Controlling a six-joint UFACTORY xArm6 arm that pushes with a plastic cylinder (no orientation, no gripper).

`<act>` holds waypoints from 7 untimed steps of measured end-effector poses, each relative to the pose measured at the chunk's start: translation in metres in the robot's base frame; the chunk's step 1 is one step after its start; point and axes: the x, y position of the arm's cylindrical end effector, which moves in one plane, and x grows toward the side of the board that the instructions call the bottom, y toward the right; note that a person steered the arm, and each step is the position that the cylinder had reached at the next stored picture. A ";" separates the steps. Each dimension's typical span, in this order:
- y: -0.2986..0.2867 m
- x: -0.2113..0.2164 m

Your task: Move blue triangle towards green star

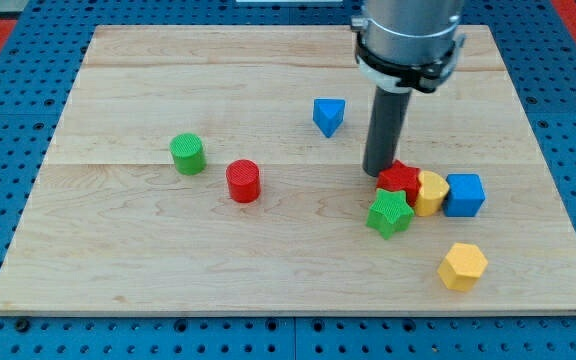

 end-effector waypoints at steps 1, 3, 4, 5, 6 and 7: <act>0.015 0.000; -0.007 -0.049; 0.008 -0.087; -0.042 -0.122; -0.068 -0.128; -0.063 -0.089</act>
